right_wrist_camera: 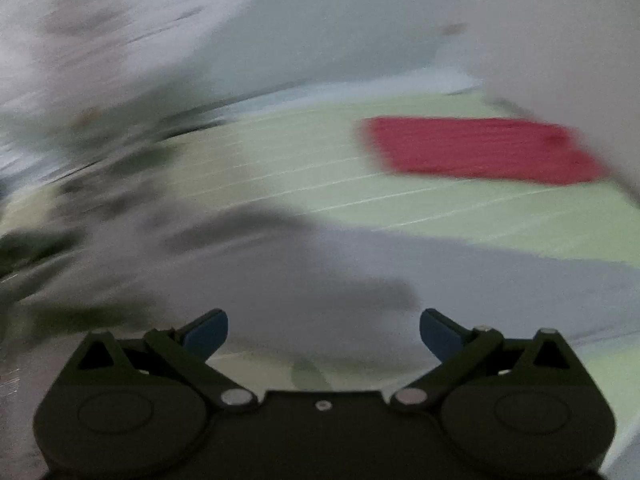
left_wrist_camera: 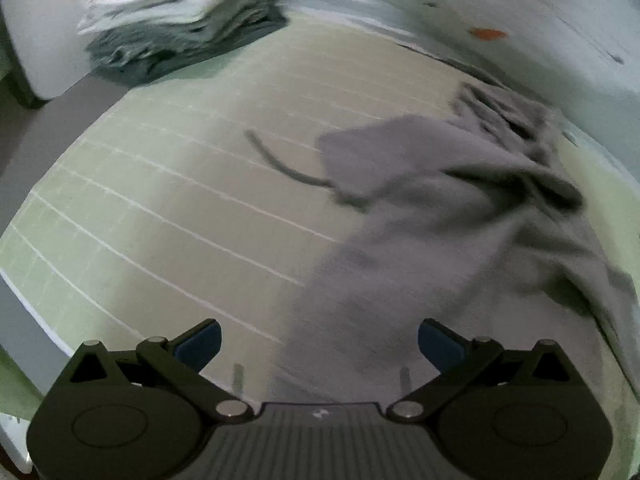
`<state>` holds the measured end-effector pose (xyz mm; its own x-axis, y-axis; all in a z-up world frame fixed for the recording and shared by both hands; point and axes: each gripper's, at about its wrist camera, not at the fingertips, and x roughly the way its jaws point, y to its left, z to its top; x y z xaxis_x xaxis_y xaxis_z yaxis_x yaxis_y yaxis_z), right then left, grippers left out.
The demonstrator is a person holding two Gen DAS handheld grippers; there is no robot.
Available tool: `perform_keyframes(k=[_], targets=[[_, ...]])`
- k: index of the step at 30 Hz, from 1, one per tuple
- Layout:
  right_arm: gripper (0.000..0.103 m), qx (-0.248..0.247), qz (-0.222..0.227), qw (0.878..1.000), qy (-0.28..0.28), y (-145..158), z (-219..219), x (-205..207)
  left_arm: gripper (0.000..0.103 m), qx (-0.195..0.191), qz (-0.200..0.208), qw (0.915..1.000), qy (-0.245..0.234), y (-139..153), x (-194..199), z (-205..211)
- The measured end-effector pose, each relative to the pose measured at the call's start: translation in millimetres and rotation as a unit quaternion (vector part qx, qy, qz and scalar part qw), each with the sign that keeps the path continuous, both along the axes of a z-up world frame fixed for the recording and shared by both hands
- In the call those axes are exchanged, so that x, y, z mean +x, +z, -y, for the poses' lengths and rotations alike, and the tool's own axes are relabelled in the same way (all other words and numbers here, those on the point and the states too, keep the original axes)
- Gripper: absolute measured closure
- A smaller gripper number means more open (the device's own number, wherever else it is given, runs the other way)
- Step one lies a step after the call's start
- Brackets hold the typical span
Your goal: Fold clothes
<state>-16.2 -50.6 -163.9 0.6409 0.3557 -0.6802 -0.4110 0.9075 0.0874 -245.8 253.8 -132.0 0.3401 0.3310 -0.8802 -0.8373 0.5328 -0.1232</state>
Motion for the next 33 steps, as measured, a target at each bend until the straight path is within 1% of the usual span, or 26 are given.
perform_keyframes(k=[1,3,5,7,10,11,13,15,17,18,19,22,23,27,28,29,30,31,32,33], targets=[[0.000,0.004,-0.006,1.000,0.027,-2.8,-22.4,-11.7,0.000,-0.002,0.003,1.0000,0.000,-0.9,-4.4,-12.1],[0.000,-0.013,-0.002,0.998,0.069,-10.5,-64.0,-36.3,0.000,-0.001,0.010,0.9999,-0.014,-0.5,-9.1,-32.5],[0.000,-0.030,0.011,0.996,0.086,-18.7,-95.8,-55.5,0.000,0.000,0.015,0.9992,-0.038,-1.8,-7.4,-52.6],[0.000,-0.039,0.017,0.996,0.074,-28.5,-118.2,-65.4,0.000,0.003,0.012,0.9976,-0.068,-4.3,-0.6,-71.2],[0.000,-0.029,0.025,0.999,0.031,-43.7,-131.5,-69.3,0.001,0.011,0.013,0.9937,-0.111,-7.7,9.7,-94.4],[0.000,-0.026,0.034,0.999,0.017,-46.4,-132.8,-70.6,0.001,0.013,0.017,0.9919,-0.126,-9.3,15.4,-101.5],[0.000,-0.020,0.042,0.999,0.003,-48.9,-132.1,-70.5,0.002,0.010,0.029,0.9886,-0.148,-11.5,26.4,-113.4],[0.000,-0.014,0.049,0.999,-0.009,-51.4,-131.4,-69.9,0.007,0.003,0.044,0.9852,-0.165,-14.9,37.4,-125.4],[0.000,-0.012,0.048,0.999,-0.008,-52.6,-131.8,-67.0,0.016,-0.009,0.057,0.9833,-0.173,-21.7,52.7,-136.9],[0.000,-0.013,0.048,0.999,-0.008,-52.8,-132.4,-66.9,0.018,-0.015,0.062,0.9825,-0.175,-25.1,60.3,-142.3],[0.000,-0.013,0.049,0.999,-0.009,-53.0,-133.0,-66.8,0.024,-0.020,0.067,0.9816,-0.177,-28.3,68.0,-147.1],[0.000,-0.015,0.050,0.999,-0.010,-53.7,-135.0,-69.4,0.025,-0.018,0.075,0.9796,-0.186,-35.6,91.6,-155.2],[0.000,-0.015,0.050,0.999,-0.011,-53.9,-135.8,-71.8,0.024,-0.017,0.071,0.9789,-0.191,-36.9,98.6,-156.1],[0.000,-0.015,0.050,0.999,-0.011,-53.9,-135.8,-74.0,0.025,0.015,0.053,0.9749,-0.216,-36.5,117.9,-146.0],[0.000,-0.014,0.050,0.999,-0.010,-54.0,-135.5,-73.1,0.035,0.026,0.046,0.9742,-0.219,-36.3,119.8,-141.6],[0.000,-0.014,0.050,0.999,-0.010,-54.1,-135.5,-72.2,0.053,0.038,0.040,0.9732,-0.223,-36.2,121.7,-137.2],[0.000,-0.014,0.050,0.999,-0.010,-54.0,-135.5,-71.9,0.063,0.046,0.036,0.9723,-0.226,-36.0,122.7,-133.7],[0.000,-0.014,0.050,0.999,-0.010,-53.9,-135.5,-71.5,0.084,0.044,0.040,0.9721,-0.227,-35.9,120.6,-133.4],[0.000,-0.014,0.050,0.999,-0.010,-53.9,-135.2,-71.2,0.096,0.042,0.043,0.9719,-0.228,-35.8,118.6,-133.2],[0.000,-0.014,0.050,0.999,-0.010,-53.9,-134.9,-70.9,0.096,0.042,0.045,0.9719,-0.227,-35.6,116.1,-133.4]])
